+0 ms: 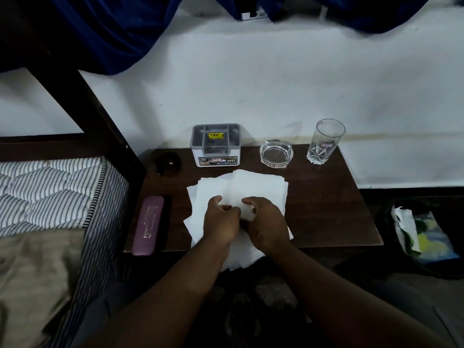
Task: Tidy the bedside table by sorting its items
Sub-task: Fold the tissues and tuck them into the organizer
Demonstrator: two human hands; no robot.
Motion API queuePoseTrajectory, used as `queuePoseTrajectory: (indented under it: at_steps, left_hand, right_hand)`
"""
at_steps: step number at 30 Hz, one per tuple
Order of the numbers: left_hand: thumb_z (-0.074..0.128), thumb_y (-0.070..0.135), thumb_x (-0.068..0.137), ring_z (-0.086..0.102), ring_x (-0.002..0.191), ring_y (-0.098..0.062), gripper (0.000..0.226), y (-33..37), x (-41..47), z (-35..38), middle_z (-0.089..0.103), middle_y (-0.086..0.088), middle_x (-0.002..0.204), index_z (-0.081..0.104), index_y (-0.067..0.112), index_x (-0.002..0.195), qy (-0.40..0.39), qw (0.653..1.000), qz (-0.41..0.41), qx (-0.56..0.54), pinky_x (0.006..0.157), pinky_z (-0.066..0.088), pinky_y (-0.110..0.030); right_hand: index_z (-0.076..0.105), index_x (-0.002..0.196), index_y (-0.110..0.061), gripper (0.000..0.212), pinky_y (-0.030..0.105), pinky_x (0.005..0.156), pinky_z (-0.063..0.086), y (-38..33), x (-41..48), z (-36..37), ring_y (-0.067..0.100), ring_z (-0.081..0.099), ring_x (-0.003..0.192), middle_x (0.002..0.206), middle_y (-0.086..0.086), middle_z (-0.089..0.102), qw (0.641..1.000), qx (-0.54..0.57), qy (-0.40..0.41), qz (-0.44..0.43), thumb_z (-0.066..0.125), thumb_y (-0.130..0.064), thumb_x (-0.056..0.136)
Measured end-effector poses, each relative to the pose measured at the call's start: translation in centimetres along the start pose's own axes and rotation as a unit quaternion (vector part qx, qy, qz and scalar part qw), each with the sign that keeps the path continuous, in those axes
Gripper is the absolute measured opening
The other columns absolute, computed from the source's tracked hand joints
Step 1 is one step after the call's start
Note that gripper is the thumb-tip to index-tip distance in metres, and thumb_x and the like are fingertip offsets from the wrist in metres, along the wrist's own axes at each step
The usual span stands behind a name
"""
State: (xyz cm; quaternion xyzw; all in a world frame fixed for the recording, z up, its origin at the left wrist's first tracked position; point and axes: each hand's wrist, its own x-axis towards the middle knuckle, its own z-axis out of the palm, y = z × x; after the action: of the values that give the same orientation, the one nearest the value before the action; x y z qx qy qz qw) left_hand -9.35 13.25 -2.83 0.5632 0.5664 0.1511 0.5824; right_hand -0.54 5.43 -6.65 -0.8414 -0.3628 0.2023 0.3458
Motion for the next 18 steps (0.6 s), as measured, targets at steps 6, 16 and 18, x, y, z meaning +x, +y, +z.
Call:
queuePoseTrajectory:
  at_steps: [6,16,18]
  left_hand:
    - [0.068,0.033,0.086,0.056,0.122,-0.027,0.048,0.5,0.0,0.7,0.059,-0.001,0.135,0.063,0.022,0.133,0.045,0.993,0.014,0.108,0.102,0.051,-0.041]
    - [0.069,0.031,0.085,0.062,0.109,-0.021,0.029,1.2,-0.1,1.3,0.062,-0.001,0.123,0.064,0.025,0.112,0.044,0.997,0.06,0.036,0.09,0.056,-0.034]
    - [0.068,0.03,0.089,0.061,0.109,-0.021,0.032,1.2,0.1,1.2,0.06,-0.001,0.127,0.058,0.024,0.119,0.04,0.998,0.046,0.029,0.087,0.054,-0.033]
  right_hand:
    - [0.064,0.128,-0.018,0.058,0.043,0.099,0.05,-0.4,0.0,-0.1,0.028,0.059,0.118,0.128,0.005,0.064,0.999,-0.025,0.01,-0.032,0.068,-0.033,0.072]
    - [0.063,0.125,-0.023,0.06,0.045,0.089,0.052,-0.9,0.4,0.1,0.027,0.058,0.112,0.119,0.001,0.064,0.997,-0.061,0.01,-0.042,0.049,-0.031,0.067]
    - [0.063,0.124,-0.023,0.06,0.045,0.088,0.051,-0.9,0.4,0.0,0.028,0.058,0.112,0.119,0.001,0.064,0.997,-0.06,0.01,-0.043,0.05,-0.031,0.067]
